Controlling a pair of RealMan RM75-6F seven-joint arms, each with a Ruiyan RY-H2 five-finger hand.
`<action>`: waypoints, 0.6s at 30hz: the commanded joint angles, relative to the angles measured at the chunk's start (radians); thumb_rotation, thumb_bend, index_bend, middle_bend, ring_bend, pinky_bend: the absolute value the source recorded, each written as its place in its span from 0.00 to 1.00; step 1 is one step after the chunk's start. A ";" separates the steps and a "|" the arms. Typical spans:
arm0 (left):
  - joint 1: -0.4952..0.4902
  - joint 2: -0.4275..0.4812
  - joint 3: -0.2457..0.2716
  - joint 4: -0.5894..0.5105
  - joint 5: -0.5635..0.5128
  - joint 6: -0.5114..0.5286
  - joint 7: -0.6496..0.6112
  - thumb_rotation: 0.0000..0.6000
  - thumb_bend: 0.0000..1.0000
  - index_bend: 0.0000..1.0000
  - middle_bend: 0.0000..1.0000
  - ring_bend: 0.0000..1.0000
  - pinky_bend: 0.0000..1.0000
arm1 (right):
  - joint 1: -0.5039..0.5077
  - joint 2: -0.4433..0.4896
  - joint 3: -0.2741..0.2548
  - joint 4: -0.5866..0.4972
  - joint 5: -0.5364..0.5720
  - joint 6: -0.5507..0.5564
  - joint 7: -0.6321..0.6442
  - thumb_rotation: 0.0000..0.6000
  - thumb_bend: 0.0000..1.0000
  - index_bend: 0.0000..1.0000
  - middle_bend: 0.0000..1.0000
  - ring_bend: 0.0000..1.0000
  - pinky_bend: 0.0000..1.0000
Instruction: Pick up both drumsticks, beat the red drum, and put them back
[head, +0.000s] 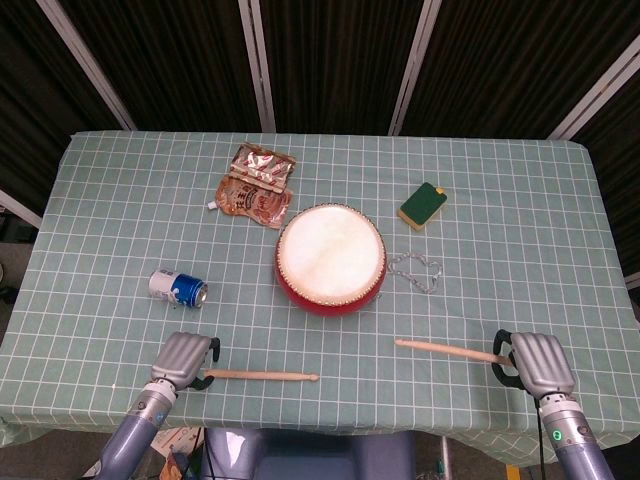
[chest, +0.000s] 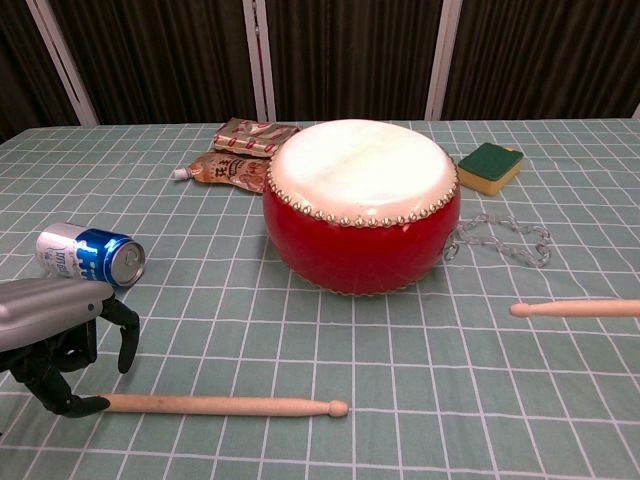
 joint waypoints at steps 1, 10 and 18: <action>-0.013 -0.006 -0.001 0.003 -0.019 -0.002 0.006 1.00 0.24 0.49 1.00 1.00 1.00 | 0.002 0.001 0.000 -0.001 0.003 -0.002 -0.001 1.00 0.65 0.96 1.00 1.00 1.00; -0.053 -0.056 -0.001 0.030 -0.083 -0.019 0.004 1.00 0.24 0.48 1.00 1.00 1.00 | 0.006 0.005 -0.003 -0.006 0.023 -0.005 -0.008 1.00 0.65 0.96 1.00 1.00 1.00; -0.073 -0.087 0.004 0.047 -0.112 0.007 0.013 1.00 0.26 0.50 1.00 1.00 1.00 | 0.012 0.006 -0.004 -0.008 0.033 -0.007 -0.011 1.00 0.65 0.96 1.00 1.00 1.00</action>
